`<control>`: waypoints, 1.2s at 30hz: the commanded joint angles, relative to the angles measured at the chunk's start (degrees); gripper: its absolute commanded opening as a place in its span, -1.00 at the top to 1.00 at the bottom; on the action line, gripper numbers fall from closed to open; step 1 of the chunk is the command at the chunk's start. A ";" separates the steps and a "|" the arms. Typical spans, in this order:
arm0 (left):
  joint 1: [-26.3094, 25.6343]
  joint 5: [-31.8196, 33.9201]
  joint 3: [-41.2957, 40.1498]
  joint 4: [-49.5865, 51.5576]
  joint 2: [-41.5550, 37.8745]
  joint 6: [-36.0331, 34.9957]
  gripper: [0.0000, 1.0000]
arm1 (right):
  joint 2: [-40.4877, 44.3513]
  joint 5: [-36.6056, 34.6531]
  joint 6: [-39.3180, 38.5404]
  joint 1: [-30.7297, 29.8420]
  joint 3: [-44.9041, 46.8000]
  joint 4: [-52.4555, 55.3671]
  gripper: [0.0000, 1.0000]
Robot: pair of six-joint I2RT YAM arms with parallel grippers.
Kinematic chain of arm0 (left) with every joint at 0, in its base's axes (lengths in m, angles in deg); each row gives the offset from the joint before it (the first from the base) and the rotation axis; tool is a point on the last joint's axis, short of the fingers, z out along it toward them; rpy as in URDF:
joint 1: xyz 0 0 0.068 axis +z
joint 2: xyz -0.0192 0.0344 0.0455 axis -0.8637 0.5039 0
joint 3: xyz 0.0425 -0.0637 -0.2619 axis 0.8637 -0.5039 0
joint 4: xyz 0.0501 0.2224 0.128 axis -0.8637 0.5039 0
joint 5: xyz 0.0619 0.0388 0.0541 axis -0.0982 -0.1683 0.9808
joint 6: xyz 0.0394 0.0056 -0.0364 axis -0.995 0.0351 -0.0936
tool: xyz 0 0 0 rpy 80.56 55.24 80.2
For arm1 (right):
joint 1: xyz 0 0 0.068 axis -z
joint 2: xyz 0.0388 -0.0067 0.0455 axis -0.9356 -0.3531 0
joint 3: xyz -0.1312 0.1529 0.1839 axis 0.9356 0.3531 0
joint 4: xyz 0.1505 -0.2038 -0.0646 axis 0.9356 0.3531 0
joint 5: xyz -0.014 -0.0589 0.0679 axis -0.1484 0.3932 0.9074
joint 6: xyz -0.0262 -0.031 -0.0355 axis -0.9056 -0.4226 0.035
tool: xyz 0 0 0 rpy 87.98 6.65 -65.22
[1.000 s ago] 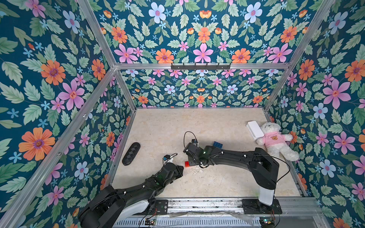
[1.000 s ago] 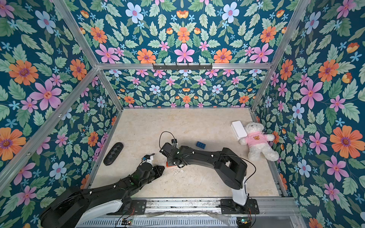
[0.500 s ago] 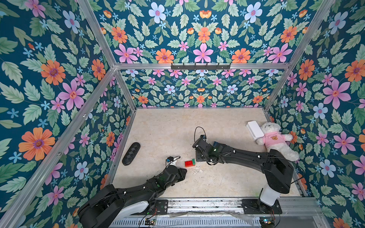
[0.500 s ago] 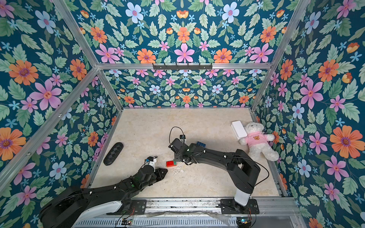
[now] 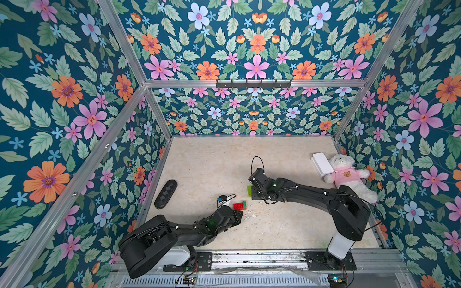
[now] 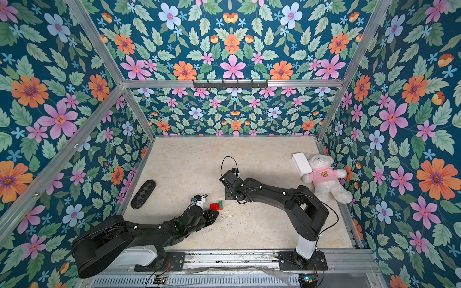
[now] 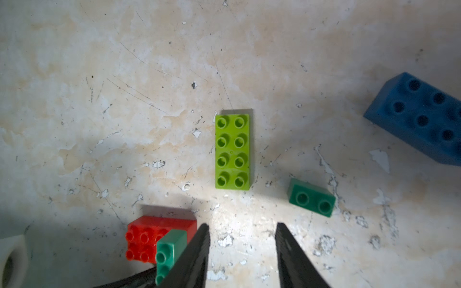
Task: Assemble the number 5 with lego
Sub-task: Assemble the lego brick with the lego brick, then adjust the lego brick at the center of the board.
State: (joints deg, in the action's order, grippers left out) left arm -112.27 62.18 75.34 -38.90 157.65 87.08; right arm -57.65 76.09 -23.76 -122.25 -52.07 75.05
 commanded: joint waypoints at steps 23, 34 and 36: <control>10.92 -2.55 1.09 6.34 3.45 -10.14 0.57 | -10.71 1.04 -3.03 0.10 -9.44 6.47 -0.06; 10.84 -2.95 -2.28 7.81 -2.13 -8.37 0.58 | -12.79 0.78 -3.77 0.11 -11.67 7.34 -0.05; 10.89 -2.65 -2.91 8.76 -3.70 -8.24 0.57 | -13.36 0.52 -4.02 0.11 -12.45 7.79 -0.05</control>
State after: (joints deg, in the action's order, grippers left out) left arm -101.43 59.43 73.33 -38.77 154.92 78.49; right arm -70.39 77.62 -27.04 -122.12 -63.68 81.21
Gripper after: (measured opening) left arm 0.213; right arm 0.524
